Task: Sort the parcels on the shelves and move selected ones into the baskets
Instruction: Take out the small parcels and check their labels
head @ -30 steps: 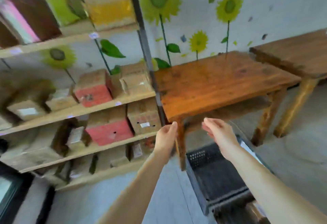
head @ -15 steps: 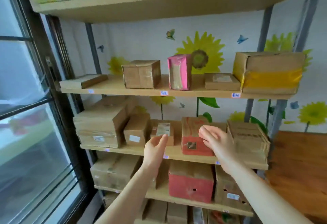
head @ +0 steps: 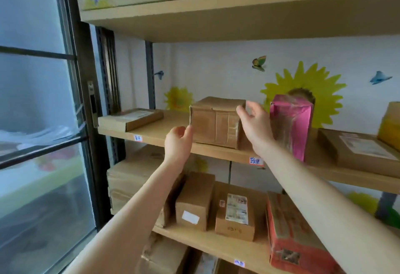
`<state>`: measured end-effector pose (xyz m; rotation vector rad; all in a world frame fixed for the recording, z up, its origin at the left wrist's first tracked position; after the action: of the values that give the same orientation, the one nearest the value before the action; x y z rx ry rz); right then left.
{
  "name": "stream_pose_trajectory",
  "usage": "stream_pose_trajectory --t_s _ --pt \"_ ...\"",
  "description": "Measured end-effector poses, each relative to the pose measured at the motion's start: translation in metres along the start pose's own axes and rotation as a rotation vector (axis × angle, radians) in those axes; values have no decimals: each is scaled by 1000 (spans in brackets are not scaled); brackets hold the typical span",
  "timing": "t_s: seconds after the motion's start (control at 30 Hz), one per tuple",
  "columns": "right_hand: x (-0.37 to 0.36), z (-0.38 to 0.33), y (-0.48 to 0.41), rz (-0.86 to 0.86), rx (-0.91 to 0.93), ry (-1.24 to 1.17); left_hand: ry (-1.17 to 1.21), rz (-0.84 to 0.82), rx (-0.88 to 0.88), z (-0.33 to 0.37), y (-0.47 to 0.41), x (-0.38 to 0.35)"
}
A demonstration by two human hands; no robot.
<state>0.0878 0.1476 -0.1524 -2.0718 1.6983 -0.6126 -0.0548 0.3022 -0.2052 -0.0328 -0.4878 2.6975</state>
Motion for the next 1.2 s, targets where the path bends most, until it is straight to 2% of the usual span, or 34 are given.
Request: stream_pose_trajectory --t_s 0.1,0.23,0.27,0.33,0.43,0.47,0.57,0.6,0.67,0.77,0.87,0.93,1.07,1.13,1.2 --pt "-24 9 -37 34 -100 10 -67 -48 87 -7 -33 -13" --pt "-40 27 -52 8 -248 -58 -44 -170 143 -16 -58 -29" --pt "-38 28 -51 19 -270 -76 19 -197 146 -17 -62 -31" --pt "-32 29 -47 74 -312 -180 295 -223 198 -19 -71 -32" --pt "-24 21 -35 119 -325 -523 594 -235 275 -13 -84 -24" --pt "-25 18 -29 106 -309 -579 662 -283 301 -10 -87 -22" --pt "-37 13 -7 26 -280 -432 816 -600 354 8 -89 -27" --pt "-41 14 -1 3 -285 -386 817 -707 349 14 -85 -26" --pt "-47 13 7 -51 -346 -325 711 -819 285 17 -79 -24" --pt "-53 -4 12 -192 -376 -363 386 -823 -33 19 -74 -19" --pt "-54 -13 12 -233 -422 -562 411 -776 -123 27 -71 -9" --pt "-57 -13 12 -248 -428 -639 451 -771 -53 27 -75 -5" --pt "-55 1 5 -192 -471 -712 546 -648 224 9 -91 6" --pt "-47 11 -2 -95 -459 -604 626 -642 284 1 -96 9" --pt "-41 20 -6 2 -408 -428 638 -688 261 -4 -96 10"
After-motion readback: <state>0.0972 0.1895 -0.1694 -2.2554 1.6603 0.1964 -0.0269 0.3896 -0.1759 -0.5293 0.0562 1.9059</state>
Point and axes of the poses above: each hand's wrist, its own y-axis away from the middle knuckle, its own x-axis out of the back of the hand, z = x × y, the point moved 7 cm from there along -y, towards the middle knuckle, and after that the axes turned 5 degrees about z, right-handed, at the moved point
